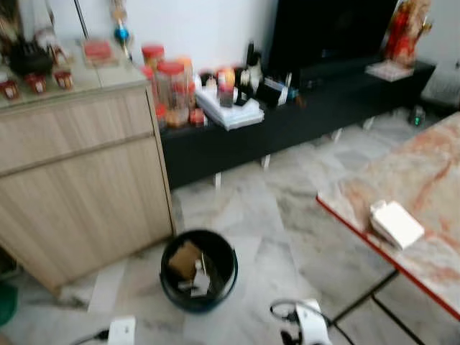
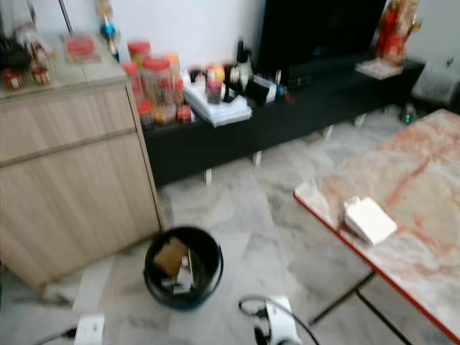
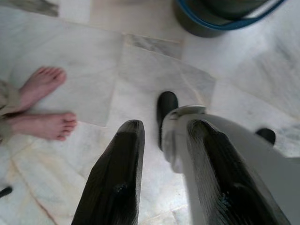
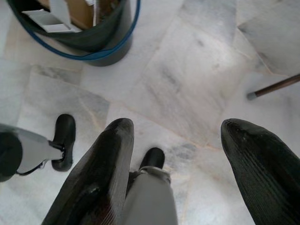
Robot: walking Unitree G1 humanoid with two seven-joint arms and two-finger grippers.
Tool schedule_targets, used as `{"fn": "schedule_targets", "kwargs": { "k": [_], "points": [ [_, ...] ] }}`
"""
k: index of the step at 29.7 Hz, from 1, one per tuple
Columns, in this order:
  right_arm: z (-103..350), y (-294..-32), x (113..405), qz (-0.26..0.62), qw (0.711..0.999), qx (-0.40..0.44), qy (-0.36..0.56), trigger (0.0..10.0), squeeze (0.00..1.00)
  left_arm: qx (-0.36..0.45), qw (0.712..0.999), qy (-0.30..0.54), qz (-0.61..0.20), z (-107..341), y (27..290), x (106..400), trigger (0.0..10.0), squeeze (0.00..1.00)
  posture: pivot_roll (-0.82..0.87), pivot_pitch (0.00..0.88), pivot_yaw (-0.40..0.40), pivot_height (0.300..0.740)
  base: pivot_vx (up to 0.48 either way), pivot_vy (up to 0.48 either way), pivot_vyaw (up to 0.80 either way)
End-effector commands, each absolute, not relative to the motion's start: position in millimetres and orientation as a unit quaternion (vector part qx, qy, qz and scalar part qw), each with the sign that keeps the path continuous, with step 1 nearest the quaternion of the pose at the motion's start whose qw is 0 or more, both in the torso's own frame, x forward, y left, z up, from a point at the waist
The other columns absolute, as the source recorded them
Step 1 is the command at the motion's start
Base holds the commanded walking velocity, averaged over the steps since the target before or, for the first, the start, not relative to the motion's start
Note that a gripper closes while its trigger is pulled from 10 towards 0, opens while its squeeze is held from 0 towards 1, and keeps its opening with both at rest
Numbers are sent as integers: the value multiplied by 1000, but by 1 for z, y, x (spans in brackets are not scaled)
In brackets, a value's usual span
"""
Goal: Picking trash to rubbish bin
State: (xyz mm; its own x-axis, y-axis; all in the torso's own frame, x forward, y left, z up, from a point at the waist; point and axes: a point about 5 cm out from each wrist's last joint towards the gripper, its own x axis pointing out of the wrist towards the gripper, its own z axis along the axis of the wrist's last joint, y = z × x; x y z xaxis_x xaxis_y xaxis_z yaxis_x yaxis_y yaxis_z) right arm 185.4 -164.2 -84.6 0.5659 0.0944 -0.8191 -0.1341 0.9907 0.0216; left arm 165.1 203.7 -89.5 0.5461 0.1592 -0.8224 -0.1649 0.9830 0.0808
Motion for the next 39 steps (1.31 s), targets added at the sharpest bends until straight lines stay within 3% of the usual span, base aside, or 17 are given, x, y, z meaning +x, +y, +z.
{"fn": "schedule_targets", "kwargs": {
  "k": [1, 8, 13, 15, 18, 23, 30, 39],
  "points": [
    [-86, -166, 182, 60, 883, -18, 466, 10000, 0, -2, 877, 470, 96, -90, 205, 163, 10000, 0, -5, 0, -71, 740, 0, 0, 0],
    [-81, -164, 192, 69, 893, -24, 445, 10000, 0, 8, 886, 453, 102, -86, 209, 169, 10000, 0, -5, 0, -73, 740, 0, 0, 0],
    [-63, -157, 221, 94, 920, -33, 378, 10000, 0, 41, 919, 375, 117, -68, 217, 195, 10000, 0, -4, 0, -74, 740, 0, 0, 0],
    [-63, -157, 221, 94, 920, -33, 378, 10000, 0, 41, 919, 375, 117, -68, 217, 195, 10000, 0, -4, 0, -74, 740, 0, 0, 0],
    [-28, -141, 264, 129, 953, -19, 275, 10000, 0, 66, 960, 241, 129, -29, 222, 243, 10000, 0, 2, 0, -77, 740, 0, 0, 0],
    [14, -120, 304, 157, 972, -4, 175, 10000, 0, 60, 980, 131, 137, 13, 218, 283, 10000, 0, 3, 0, -77, 740, 0, 0, 0],
    [65, -102, 338, 166, 984, 36, 59, 10000, 0, 74, 989, 22, 129, 49, 203, 305, 10000, 0, -7, 0, -75, 740, 0, 0, 0],
    [107, -99, 359, 141, 988, 62, -25, 10000, 0, 112, 983, -91, 117, 100, 198, 327, 10000, 0, -12, 0, -67, 740, 0, 0, -87]
  ]
}}
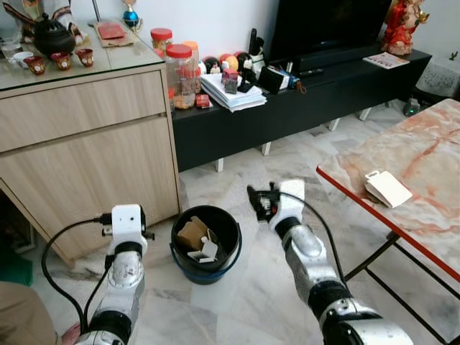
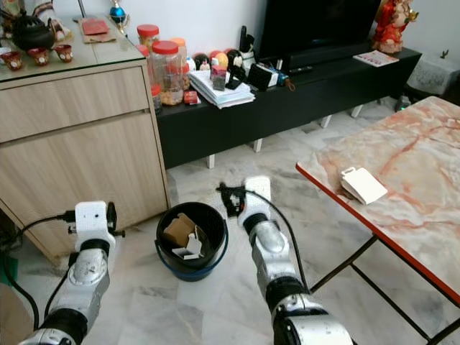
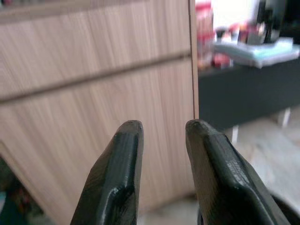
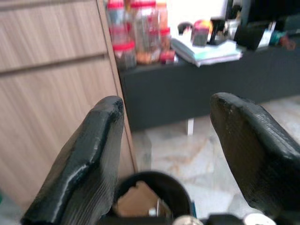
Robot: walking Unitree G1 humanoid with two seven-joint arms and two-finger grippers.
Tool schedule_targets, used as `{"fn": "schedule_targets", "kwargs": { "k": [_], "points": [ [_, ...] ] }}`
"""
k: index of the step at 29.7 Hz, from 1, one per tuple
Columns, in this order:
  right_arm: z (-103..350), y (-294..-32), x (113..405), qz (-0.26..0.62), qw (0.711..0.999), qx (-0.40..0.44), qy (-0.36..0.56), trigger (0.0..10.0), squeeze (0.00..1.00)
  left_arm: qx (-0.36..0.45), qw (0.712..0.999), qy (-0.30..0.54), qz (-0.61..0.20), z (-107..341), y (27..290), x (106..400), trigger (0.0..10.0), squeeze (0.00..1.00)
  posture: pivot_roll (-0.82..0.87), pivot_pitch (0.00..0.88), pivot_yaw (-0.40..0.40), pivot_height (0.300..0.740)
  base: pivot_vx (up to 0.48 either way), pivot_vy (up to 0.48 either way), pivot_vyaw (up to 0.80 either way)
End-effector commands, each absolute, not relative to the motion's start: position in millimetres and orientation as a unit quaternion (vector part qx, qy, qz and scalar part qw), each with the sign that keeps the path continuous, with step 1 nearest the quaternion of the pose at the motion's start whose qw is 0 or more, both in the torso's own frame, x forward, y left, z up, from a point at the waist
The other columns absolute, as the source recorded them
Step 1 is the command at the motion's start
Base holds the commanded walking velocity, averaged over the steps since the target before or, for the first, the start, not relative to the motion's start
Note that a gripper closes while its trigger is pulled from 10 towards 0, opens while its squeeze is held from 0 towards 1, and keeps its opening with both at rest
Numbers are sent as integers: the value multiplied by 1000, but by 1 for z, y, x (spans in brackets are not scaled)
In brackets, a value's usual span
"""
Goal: Picking trash to rubbish bin
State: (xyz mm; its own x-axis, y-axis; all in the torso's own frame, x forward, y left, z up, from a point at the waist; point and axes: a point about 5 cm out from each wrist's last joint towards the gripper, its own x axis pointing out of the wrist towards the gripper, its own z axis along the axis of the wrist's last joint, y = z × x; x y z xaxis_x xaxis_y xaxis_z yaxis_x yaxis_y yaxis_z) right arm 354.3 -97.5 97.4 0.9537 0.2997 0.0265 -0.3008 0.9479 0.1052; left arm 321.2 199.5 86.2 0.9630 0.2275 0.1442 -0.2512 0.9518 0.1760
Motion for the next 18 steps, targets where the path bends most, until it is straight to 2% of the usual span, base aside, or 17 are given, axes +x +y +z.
{"fn": "schedule_targets", "kwargs": {
  "k": [1, 18],
  "points": [
    [109, -100, 360, 139, 988, 66, -28, 10000, 0, 113, 982, -94, 119, 102, 198, 327, 10000, 0, -12, 0, -67, 740, 0, 0, -781],
    [109, -101, 359, 126, 990, 60, -34, 10000, 0, 111, 981, -107, 117, 116, 197, 335, 10000, 0, -13, 0, -51, 740, 0, 0, -770]
  ]
}}
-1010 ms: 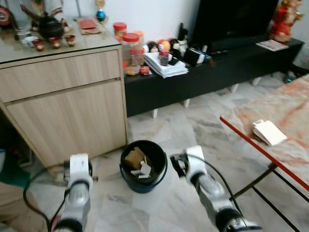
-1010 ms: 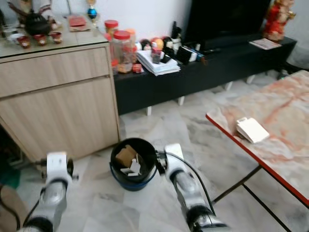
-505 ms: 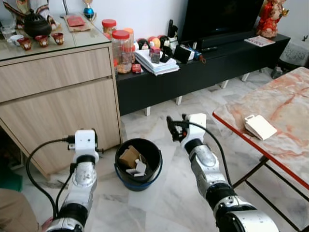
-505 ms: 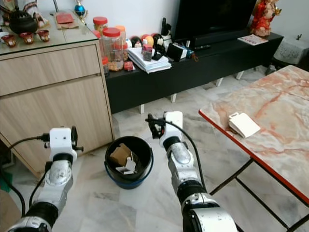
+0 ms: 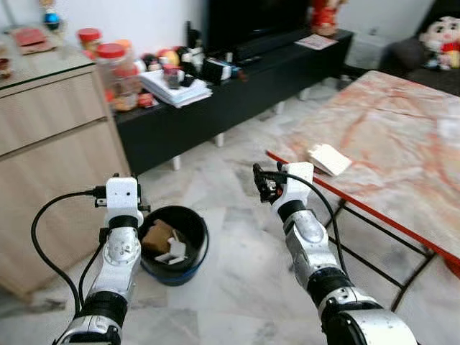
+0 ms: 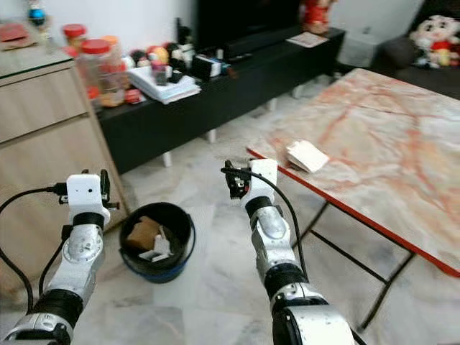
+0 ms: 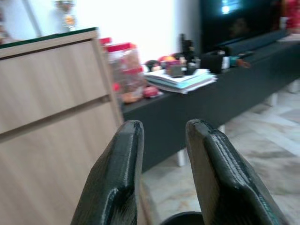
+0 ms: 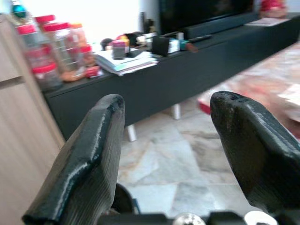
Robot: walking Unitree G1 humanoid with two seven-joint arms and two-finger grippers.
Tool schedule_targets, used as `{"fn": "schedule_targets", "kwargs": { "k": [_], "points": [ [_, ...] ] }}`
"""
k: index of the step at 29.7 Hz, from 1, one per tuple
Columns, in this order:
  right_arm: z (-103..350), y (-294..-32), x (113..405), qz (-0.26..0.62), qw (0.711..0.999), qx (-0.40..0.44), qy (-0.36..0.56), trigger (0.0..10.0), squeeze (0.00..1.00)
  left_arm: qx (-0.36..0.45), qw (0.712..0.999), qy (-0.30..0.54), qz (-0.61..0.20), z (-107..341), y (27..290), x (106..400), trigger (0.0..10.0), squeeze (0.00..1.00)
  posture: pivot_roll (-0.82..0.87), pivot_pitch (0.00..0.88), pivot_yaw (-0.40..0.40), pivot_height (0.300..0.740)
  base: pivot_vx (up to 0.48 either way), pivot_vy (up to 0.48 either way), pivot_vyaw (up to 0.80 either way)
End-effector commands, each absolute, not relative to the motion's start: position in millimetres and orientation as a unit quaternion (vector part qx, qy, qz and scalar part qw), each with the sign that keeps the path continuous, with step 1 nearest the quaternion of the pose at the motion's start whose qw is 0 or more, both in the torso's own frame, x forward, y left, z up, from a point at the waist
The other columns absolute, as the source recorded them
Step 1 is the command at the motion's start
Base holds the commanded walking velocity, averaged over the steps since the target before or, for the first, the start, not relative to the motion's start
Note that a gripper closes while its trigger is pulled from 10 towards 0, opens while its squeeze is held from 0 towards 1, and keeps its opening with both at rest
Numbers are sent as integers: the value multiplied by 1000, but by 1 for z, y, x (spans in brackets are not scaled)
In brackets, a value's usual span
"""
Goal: Picking trash to rubbish bin
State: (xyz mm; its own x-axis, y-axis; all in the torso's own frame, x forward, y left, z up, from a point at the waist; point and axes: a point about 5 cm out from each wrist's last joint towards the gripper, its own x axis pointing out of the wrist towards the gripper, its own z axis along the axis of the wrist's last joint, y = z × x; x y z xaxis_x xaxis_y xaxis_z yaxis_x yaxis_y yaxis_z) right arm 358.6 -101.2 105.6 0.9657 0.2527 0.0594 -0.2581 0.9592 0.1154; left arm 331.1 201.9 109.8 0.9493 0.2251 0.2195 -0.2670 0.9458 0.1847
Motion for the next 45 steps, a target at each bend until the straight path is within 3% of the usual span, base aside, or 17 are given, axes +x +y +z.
{"fn": "schedule_targets", "kwargs": {
  "k": [1, 45],
  "points": [
    [109, -101, 359, 126, 990, 60, -34, 10000, 0, 111, 981, -107, 116, 116, 196, 335, 10000, 0, -13, 0, -51, 740, 0, 0, -769],
    [109, -86, 356, 144, 988, 51, -33, 10000, 0, 109, 984, -100, 102, 123, 191, 344, 10000, 0, -10, 0, -62, 740, 0, -91, -776]
  ]
}}
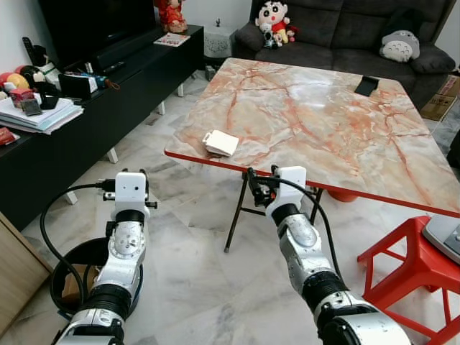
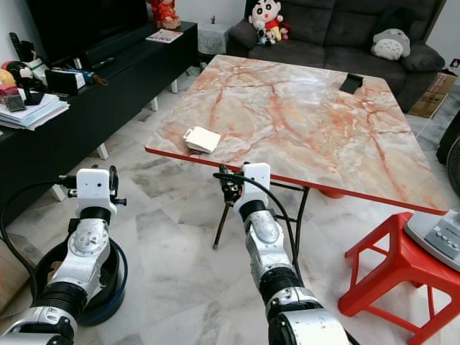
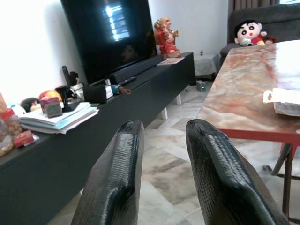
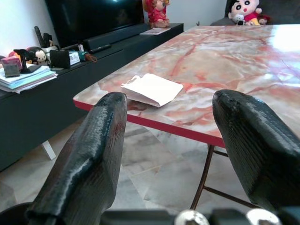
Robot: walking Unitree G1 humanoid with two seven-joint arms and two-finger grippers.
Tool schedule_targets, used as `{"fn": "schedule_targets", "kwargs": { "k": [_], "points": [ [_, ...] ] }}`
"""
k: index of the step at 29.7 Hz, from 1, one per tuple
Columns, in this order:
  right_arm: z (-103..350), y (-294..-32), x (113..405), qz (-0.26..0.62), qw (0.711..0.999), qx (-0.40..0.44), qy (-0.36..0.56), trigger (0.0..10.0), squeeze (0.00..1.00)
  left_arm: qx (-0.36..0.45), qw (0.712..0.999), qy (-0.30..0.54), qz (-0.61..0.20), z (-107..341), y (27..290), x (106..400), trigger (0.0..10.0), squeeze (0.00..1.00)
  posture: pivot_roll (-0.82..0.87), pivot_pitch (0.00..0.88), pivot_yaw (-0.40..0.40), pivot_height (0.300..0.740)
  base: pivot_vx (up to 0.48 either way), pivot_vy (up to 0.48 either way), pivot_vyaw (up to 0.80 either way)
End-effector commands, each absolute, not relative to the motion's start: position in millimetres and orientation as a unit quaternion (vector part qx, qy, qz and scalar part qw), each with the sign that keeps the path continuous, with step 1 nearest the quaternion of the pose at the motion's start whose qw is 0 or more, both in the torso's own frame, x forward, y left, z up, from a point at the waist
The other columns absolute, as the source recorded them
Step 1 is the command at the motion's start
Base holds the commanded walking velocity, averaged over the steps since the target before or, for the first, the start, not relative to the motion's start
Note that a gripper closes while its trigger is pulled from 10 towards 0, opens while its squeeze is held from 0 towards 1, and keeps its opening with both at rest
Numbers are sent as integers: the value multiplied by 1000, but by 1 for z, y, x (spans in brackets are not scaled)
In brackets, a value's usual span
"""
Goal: Picking trash to rubbish bin
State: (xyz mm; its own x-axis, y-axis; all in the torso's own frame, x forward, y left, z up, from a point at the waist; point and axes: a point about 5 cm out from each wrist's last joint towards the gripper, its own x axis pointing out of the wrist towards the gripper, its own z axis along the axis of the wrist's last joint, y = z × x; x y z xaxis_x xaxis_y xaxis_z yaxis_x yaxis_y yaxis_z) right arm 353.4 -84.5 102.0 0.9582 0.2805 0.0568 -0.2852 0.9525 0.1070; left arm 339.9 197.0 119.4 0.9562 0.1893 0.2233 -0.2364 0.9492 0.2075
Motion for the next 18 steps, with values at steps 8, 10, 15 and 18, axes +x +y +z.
{"fn": "schedule_targets", "kwargs": {
  "k": [8, 10, 15, 18],
  "points": [
    [109, -86, 356, 146, 987, 51, -31, 10000, 0, 105, 985, -101, 96, 123, 187, 344, 10000, 0, -9, 0, -64, 740, 0, 0, -775],
    [109, -86, 357, 145, 988, 51, -32, 10000, 0, 106, 985, -102, 95, 123, 187, 344, 10000, 0, -9, 0, -64, 740, 0, 0, -775],
    [109, -86, 356, 146, 987, 56, -34, 10000, 0, 103, 985, -102, 93, 124, 187, 345, 10000, 0, -12, 0, -63, 740, 0, 0, -310],
    [109, -86, 356, 147, 987, 57, -34, 10000, 0, 103, 985, -102, 93, 125, 187, 345, 10000, 0, -12, 0, -63, 740, 0, 0, 0]
  ]
}}
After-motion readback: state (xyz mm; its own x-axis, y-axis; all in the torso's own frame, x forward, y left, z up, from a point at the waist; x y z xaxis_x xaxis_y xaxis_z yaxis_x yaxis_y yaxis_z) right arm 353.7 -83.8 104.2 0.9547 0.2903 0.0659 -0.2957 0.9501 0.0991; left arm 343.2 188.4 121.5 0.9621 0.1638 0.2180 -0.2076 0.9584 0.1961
